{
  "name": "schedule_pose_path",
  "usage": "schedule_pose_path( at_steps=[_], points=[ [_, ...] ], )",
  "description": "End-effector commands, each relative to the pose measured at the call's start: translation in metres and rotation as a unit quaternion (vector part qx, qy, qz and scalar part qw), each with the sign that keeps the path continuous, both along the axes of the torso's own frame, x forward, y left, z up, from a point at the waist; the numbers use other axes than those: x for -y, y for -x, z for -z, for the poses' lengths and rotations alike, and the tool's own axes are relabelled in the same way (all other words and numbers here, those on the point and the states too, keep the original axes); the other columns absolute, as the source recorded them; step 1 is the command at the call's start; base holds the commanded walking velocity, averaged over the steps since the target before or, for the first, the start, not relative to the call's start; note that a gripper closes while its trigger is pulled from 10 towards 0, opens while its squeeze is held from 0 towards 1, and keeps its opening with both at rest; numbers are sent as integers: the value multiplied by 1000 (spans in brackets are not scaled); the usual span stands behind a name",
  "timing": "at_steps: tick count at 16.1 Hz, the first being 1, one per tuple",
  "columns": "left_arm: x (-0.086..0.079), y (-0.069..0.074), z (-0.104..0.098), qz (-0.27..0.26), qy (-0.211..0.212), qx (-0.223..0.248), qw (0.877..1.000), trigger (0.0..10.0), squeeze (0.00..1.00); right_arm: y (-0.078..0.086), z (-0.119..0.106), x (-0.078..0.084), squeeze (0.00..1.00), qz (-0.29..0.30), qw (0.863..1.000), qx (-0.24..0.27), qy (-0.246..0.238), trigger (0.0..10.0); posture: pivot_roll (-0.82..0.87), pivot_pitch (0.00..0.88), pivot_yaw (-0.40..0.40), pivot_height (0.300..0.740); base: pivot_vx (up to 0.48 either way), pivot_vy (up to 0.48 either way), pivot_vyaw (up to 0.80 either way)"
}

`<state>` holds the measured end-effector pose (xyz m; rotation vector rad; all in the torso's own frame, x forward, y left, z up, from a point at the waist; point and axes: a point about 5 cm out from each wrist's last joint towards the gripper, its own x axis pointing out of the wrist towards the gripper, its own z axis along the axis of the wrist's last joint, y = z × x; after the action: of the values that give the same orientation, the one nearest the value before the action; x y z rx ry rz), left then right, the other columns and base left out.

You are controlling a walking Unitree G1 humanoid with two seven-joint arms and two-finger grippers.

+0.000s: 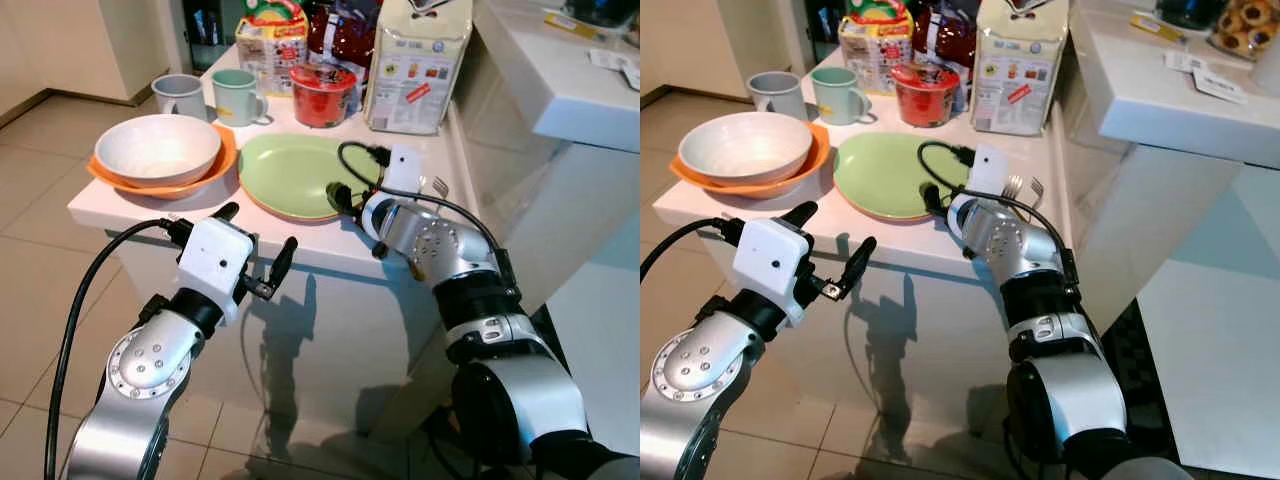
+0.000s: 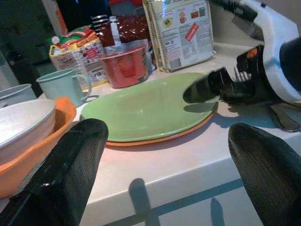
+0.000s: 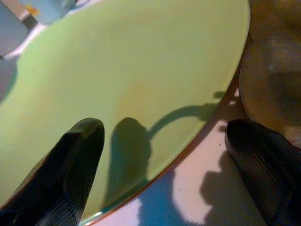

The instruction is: Setting the table

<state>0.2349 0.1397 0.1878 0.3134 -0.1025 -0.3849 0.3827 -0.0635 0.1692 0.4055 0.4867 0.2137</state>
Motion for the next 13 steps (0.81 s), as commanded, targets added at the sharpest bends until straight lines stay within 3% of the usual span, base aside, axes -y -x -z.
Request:
schedule_pose_path(
  at_steps=[1, 3, 7, 8, 9, 10, 11, 13],
  points=[
    [0, 1, -4, -3, -4, 8, 1000, 10000, 0, -2, -1, -1, 0, -1, 1000, -7, 13, 10000, 69, 0, -80, 740, 0, 0, 0],
    [1, 0, -4, -1, -4, 6, 1000, 10000, 0, -3, 4, -3, 0, -3, 1000, -23, 16, 10000, 65, 0, -78, 740, 0, 0, 0],
    [3, 0, -4, 5, -3, 4, 1000, 10000, 0, -5, 8, -6, 0, 5, 997, -63, -53, 10000, 57, 0, -71, 740, 0, 0, 0],
    [4, 0, -4, 7, -2, 4, 1000, 10000, 0, -5, 8, -6, 0, 9, 994, -73, -82, 8745, 57, 0, -70, 740, 0, 0, 0],
    [4, 0, -4, 9, -2, 4, 1000, 10000, 0, -6, 8, -5, 0, 13, 993, -75, -95, 5216, 57, 0, -70, 740, 0, 0, 0],
    [4, 0, -4, 10, -2, 4, 1000, 10000, 0, -7, 7, -5, 0, 14, 992, -76, -98, 3451, 56, 0, -68, 740, 0, 0, 0],
    [6, 0, -5, 16, 0, 2, 1000, 10000, 0, -8, 7, -3, 0, 17, 991, -78, -108, 0, 56, 0, -68, 740, 0, 0, 0],
    [7, 0, -5, 21, 1, 0, 1000, 10000, 0, -9, 7, -3, 0, 14, 990, -79, -112, 0, 55, 0, -68, 740, 0, 0, 0]
  ],
)
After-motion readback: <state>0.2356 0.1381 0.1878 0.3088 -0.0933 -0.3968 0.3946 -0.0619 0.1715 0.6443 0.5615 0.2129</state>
